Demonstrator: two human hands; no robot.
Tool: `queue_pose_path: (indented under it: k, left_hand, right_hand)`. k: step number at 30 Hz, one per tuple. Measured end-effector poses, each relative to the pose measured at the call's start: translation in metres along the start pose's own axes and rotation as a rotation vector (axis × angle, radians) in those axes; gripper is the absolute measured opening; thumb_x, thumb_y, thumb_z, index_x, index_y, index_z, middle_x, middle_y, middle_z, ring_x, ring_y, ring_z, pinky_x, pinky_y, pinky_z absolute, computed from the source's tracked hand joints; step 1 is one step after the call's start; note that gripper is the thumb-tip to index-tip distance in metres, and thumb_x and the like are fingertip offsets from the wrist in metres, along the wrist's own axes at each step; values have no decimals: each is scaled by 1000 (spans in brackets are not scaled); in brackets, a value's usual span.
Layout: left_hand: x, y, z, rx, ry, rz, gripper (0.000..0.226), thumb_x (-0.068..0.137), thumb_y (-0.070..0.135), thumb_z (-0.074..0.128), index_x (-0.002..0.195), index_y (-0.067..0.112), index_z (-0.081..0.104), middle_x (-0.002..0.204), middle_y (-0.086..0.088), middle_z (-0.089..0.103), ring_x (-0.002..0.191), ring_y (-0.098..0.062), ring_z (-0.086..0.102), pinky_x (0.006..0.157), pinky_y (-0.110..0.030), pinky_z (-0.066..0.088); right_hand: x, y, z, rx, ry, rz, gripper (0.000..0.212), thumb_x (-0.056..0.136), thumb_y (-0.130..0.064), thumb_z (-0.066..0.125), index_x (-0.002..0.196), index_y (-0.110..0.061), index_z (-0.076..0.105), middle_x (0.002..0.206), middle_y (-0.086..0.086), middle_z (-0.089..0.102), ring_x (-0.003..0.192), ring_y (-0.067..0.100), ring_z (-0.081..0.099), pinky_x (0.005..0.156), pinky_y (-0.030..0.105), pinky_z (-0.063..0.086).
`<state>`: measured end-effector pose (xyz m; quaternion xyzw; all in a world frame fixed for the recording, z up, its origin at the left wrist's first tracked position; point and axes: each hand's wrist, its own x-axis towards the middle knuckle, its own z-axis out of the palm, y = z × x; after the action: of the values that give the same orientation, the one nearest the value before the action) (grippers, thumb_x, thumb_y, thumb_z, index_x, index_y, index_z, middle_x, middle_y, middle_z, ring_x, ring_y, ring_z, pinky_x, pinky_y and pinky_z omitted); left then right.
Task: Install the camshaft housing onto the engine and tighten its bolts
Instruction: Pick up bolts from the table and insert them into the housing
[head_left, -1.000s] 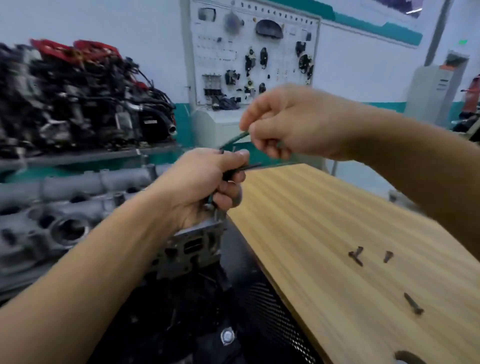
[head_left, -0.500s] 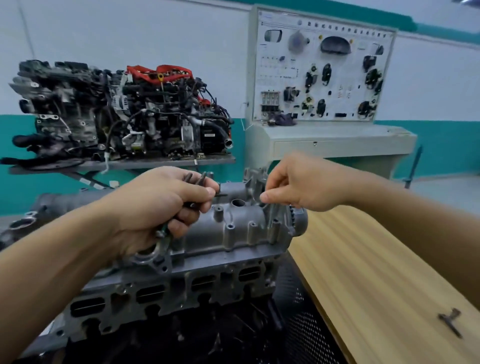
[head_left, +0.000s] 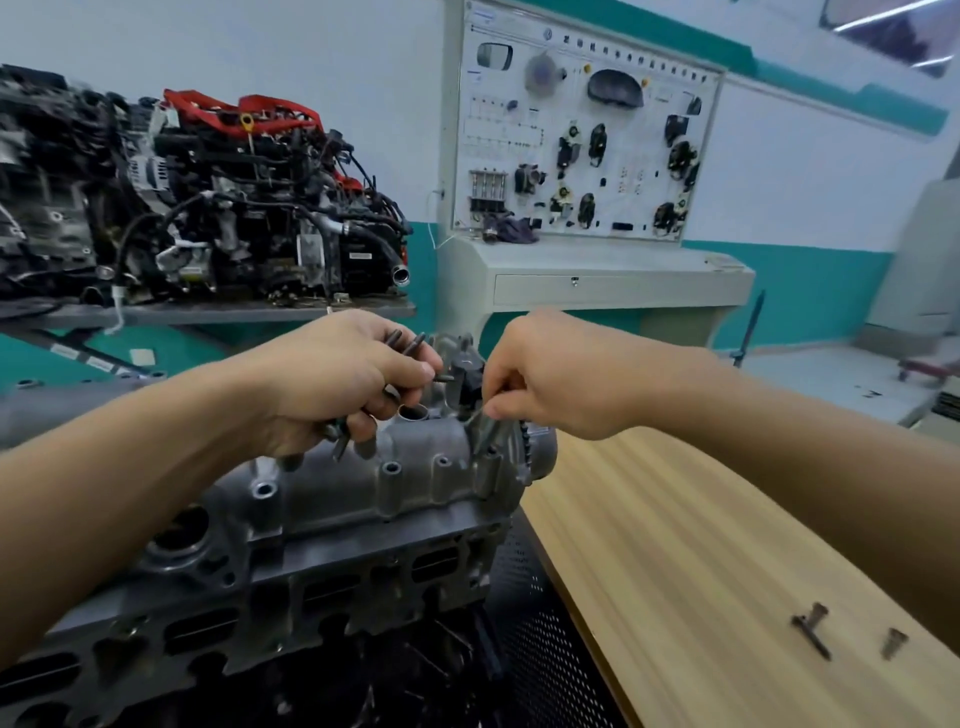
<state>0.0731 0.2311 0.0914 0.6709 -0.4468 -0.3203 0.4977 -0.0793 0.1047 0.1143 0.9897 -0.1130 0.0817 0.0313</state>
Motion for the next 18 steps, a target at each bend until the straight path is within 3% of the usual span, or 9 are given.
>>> queue_pose_path:
  k: [3,9,11,14,16,18]
  left_hand:
    - [-2,-3,-8,8,-3,-8,12,100,2,53,92,9,60,60,-4,51,40,-6,32,31,-16,24]
    - [-5,-7,-13,42,18,-11,13,99,2,53,93,9,62,58,-2,52,41,-7,32,33,-16,24]
    - [-4,-8,-13,58,30,-10,13,99,2,53,93,9,63,58,-2,52,42,-7,33,33,-17,24]
    - [-2,-7,-10,85,47,-11,14,99,2,52,94,9,62,58,-2,53,41,-7,34,33,-17,25]
    - [-1,-6,-8,102,51,-8,13,99,2,53,94,9,62,59,-3,53,41,-7,35,32,-18,26]
    - [-1,-5,-6,120,55,-4,12,99,3,54,94,9,62,60,-3,53,41,-6,35,32,-18,26]
  right_hand:
    - [1,0,-4,-10,-20,-2,24,96,-24,64,84,-5,74,75,9,71,65,24,62,64,22,46]
    - [2,-3,-9,-119,-29,-10,24,96,-21,63,78,-7,72,70,7,69,58,20,59,46,17,41]
    - [3,-3,-4,-126,-57,-16,22,95,-22,63,82,-8,74,75,8,71,66,23,65,57,28,53]
    - [5,1,6,-72,-80,-35,20,94,-28,67,88,-12,76,77,0,74,72,19,68,71,37,57]
    - [5,6,9,-23,-29,-44,20,93,-35,68,88,-16,77,62,-15,67,61,5,62,64,24,53]
    - [2,10,14,2,44,-63,20,91,-38,70,88,-19,75,49,-17,56,53,3,55,56,17,43]
